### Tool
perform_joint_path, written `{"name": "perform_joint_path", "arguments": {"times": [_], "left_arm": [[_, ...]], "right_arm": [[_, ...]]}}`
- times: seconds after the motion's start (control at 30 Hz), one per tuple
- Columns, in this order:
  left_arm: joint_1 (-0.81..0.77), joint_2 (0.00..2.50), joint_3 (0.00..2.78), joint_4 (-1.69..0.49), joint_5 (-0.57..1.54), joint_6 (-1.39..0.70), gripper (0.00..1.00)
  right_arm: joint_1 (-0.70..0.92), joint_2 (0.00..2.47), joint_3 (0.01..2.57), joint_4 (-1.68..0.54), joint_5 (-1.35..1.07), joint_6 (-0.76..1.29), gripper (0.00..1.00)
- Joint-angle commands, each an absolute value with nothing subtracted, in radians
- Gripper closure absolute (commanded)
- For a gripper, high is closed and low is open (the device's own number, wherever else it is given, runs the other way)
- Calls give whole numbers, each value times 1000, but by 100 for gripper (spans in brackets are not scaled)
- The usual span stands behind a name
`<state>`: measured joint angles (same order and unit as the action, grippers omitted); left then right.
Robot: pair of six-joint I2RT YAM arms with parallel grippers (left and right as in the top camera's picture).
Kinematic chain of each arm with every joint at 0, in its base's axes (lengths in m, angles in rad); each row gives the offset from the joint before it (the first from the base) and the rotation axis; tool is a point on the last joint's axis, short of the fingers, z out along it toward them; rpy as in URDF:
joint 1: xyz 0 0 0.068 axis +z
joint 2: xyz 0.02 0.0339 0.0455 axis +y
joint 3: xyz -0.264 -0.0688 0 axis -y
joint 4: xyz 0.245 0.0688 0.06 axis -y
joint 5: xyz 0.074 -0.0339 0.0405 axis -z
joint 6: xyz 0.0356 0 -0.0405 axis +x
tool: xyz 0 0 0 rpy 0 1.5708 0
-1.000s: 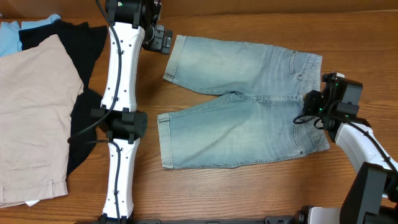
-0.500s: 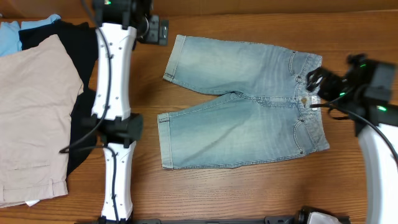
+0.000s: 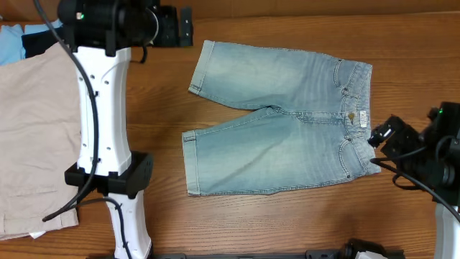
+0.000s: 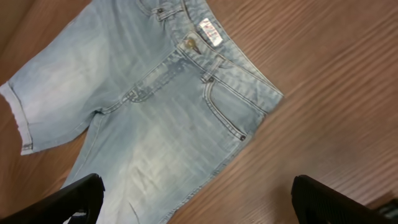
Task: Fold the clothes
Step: 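Grasp the left leg hem with the left gripper and straighten it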
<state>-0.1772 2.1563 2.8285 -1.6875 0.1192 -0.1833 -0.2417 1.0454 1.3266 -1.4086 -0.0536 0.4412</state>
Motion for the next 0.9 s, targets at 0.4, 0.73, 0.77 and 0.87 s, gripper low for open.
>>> {"name": "perform_joint_path", "arguments": {"times": [0.4,0.73,0.77,0.87], "left_arm": [[-248,1897,2137,-1674,26,-376,0],[-255,1897,1562,-1254,90,-476,0],[-255,1897,1510,-1202,101,-476,0],[-255,1898,1401,-1068,102,-464,0]], "right_arm": [[-241,1048,1330,-1382,-118,501,0],[-241,1128,1330,-1431,-117,501,0],[-241,1135,1330,-1431,-117,502,0],[-241,1157,1330,-1430,-117,502,0]]}}
